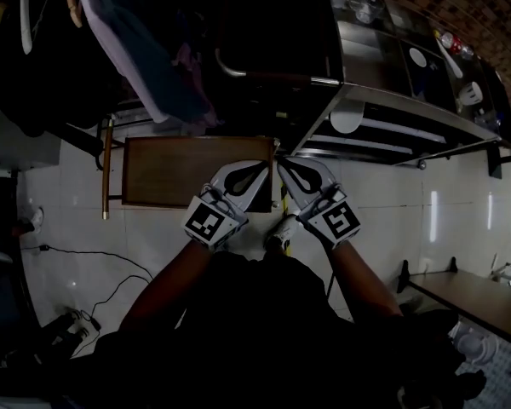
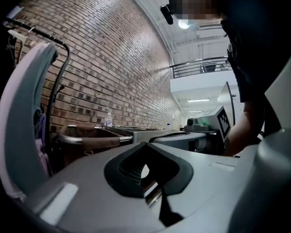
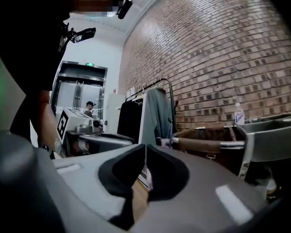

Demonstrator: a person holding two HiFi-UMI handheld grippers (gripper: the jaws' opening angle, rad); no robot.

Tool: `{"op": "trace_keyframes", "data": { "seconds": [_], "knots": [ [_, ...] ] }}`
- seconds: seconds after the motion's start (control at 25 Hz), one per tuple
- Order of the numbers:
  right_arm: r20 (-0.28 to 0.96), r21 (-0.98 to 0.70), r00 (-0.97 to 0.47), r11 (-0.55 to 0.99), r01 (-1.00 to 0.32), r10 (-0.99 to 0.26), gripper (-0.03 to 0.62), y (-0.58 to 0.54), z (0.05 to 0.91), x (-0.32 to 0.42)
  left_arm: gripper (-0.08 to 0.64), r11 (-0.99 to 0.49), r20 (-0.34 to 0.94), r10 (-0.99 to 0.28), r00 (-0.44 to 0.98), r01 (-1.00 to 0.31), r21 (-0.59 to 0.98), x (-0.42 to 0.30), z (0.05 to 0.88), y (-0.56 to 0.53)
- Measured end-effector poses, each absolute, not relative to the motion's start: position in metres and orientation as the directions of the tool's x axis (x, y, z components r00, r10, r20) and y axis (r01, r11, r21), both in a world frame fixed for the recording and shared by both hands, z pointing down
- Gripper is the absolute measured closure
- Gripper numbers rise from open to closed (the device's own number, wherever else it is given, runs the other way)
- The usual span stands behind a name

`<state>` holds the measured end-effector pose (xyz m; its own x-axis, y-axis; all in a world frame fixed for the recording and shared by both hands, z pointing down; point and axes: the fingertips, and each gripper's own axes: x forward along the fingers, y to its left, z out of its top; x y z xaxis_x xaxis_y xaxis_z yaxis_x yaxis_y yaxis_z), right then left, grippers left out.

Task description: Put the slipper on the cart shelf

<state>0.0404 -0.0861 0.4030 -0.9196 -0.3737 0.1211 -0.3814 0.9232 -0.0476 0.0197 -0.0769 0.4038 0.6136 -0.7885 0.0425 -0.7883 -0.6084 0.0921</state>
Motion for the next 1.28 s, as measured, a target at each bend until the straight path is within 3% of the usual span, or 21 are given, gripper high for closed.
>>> {"op": "trace_keyframes", "data": {
  "seconds": [0.4, 0.72, 1.28],
  "knots": [
    [0.115, -0.074, -0.936, 0.936, -0.343, -0.334, 0.591, 0.007, 0.387, -0.086, 0.558, -0.594, 0.031, -0.802, 0.597, -0.801, 0.076, -0.111, 0.403, 0.009],
    [0.092, -0.107, -0.935, 0.93, -0.35, -0.342, 0.591, 0.055, 0.369, -0.143, 0.558, -0.617, 0.045, -0.782, 0.621, -0.783, 0.077, -0.167, 0.399, 0.053],
    [0.099, -0.057, -0.939, 0.94, -0.336, -0.329, 0.591, 0.064, 0.348, -0.112, 0.558, -0.606, 0.013, -0.793, 0.61, -0.79, 0.095, -0.139, 0.372, 0.067]
  ]
}}
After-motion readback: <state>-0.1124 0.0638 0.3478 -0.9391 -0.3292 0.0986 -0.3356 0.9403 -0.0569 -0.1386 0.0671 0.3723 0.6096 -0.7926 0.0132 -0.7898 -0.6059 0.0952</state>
